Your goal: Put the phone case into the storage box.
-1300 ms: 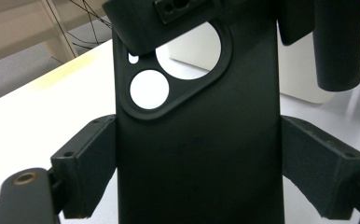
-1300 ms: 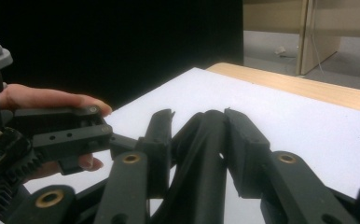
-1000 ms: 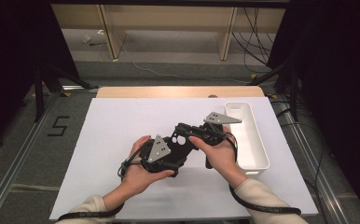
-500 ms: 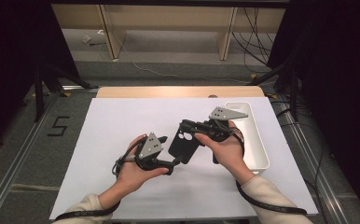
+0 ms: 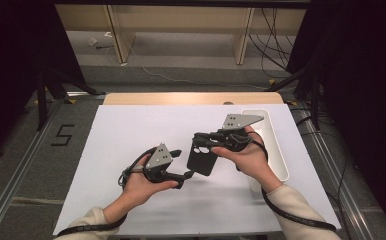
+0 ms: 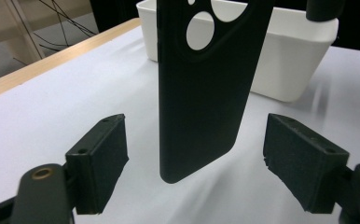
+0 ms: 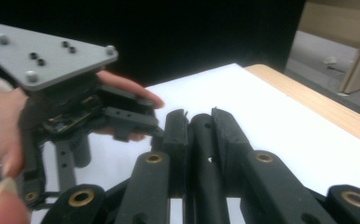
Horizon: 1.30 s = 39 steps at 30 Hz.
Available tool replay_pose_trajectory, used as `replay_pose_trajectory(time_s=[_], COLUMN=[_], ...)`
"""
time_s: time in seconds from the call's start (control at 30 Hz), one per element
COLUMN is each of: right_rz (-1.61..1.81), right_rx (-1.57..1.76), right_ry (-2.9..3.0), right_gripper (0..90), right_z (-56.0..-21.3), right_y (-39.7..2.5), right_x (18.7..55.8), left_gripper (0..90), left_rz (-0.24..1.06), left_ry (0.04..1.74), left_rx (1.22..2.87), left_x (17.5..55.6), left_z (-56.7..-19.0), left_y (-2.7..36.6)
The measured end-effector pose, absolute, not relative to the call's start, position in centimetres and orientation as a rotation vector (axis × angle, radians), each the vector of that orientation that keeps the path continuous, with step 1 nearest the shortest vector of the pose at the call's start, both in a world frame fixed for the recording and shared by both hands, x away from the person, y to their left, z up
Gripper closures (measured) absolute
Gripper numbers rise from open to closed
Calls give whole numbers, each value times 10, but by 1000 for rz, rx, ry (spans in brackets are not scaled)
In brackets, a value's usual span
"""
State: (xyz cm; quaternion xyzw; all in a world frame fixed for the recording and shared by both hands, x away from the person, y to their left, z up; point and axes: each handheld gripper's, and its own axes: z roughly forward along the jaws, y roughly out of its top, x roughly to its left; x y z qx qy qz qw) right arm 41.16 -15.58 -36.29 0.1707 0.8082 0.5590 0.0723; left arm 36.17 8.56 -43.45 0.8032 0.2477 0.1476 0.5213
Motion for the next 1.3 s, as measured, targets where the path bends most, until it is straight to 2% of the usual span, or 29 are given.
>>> replay_pose_trajectory(time_s=[0.6,0.83,1.1,1.3], right_rz=[1642,1641,1660,1660], right_rx=[386,351,321,280], right_ry=[2535,2564,2578,2590], right_gripper=[777,777,777,777], right_z=[-364,-364,-364,-363], right_y=[-149,-145,-144,-142], right_x=[408,405,404,402], left_gripper=[324,392,498,631], left_rz=[286,270,239,234], left_ry=[519,505,494,468], left_rx=[1994,2002,2011,2026], left_x=[366,367,369,369], left_z=[-445,-446,-449,-448], left_y=[79,78,78,79])
